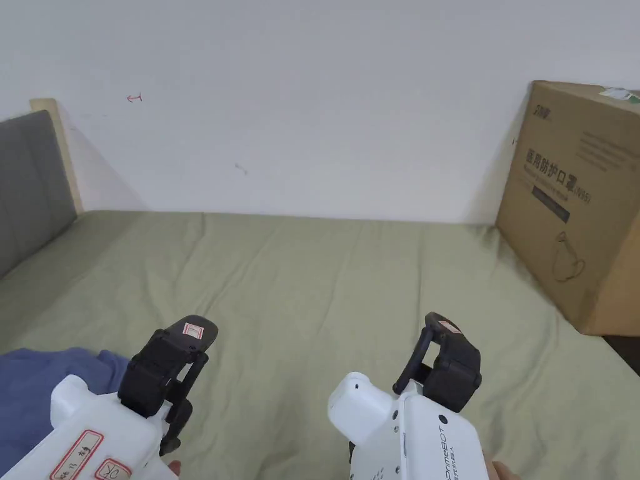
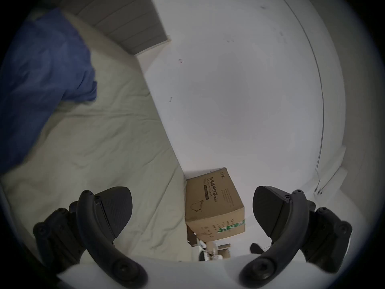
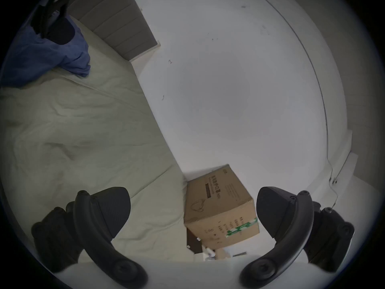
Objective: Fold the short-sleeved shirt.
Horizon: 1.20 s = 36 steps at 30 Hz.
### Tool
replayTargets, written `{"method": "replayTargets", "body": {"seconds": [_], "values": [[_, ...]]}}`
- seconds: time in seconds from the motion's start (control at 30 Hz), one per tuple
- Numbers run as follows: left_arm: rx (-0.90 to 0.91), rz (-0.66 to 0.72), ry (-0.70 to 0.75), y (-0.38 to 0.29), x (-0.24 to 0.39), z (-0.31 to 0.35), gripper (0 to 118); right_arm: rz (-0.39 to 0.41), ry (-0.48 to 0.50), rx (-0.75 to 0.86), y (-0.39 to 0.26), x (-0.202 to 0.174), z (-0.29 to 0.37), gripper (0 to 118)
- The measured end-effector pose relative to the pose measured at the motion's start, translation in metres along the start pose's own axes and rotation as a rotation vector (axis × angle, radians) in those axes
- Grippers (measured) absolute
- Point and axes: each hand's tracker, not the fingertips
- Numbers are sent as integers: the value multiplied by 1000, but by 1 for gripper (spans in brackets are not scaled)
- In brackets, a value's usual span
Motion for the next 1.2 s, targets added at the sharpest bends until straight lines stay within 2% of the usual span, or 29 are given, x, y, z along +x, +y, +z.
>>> {"method": "replayTargets", "body": {"seconds": [0.03, 0.1, 0.17, 0.23, 0.27, 0.3, 0.33, 0.37, 0.43, 0.5, 0.63, 0.7, 0.83, 0.87, 0.9, 0.93, 0.97, 1.0, 1.07, 1.1, 1.17, 1.2], "values": [[-7, -24, -9, 2, 2, -1, 116, -63, 25, -33, -2, 5, -2, 118], [-9, -173, 16, 6, 16, -3, 116, -322, 108, -75, -4, 26, -7, 118], [28, -426, 85, 4, 42, -4, 116, -672, 174, -88, -15, 57, -11, 118], [47, -692, 109, -3, 66, -4, 116, -984, 196, -68, -35, 83, -14, 118], [44, -878, 134, -13, 81, -4, 116, -1162, 193, -59, -49, 91, -16, 118], [49, -1053, 149, -23, 91, -4, 116, -1300, 204, -38, -62, 96, -17, 118], [57, -1189, 159, -32, 98, -3, 116, -1375, 180, -46, -72, 98, -18, 118], [80, -1313, 181, -42, 101, -3, 116, -1404, 142, -66, -81, 99, -19, 118], [81, -1370, 198, -51, 104, -2, 117, -1363, 93, -109, -90, 99, -20, 118], [76, -1332, 178, -54, 103, -1, 117, -1299, 78, -110, -91, 95, -16, 118], [71, -1294, 163, -50, 98, -2, 117, -1262, 82, -66, -87, 93, -9, 118], [77, -1278, 176, -47, 96, -3, 117, -1189, 73, -87, -80, 93, -8, 118], [102, -1310, 188, -47, 99, 2, 114, -1087, -21, -13, -68, 87, 2, 113], [116, -1324, 196, -48, 100, 3, 107, -1045, -20, 6, -65, 84, 3, 99], [129, -1331, 190, -48, 101, 5, 91, -1018, -30, 12, -62, 83, 4, 70], [134, -1343, 185, -49, 100, 5, 66, -996, -75, -6, -60, 80, 4, 29], [138, -1351, 197, -50, 100, 3, 31, -1007, -83, -15, -60, 79, 2, 12], [133, -1354, 203, -50, 100, 1, 13, -1022, -53, -4, -62, 81, 2, 12], [133, -1339, 205, -49, 98, 1, 2, -1038, 20, 9, -64, 82, 2, 10], [123, -1314, 191, -47, 96, 1, 0, -1013, 25, 24, -65, 81, 2, 7], [116, -1262, 188, -44, 94, -1, 0, -958, -46, 19, -63, 77, 4, 1], [106, -1250, 193, -43, 94, -3, 0, -968, -30, 29, -63, 77, 5, 0]]}}
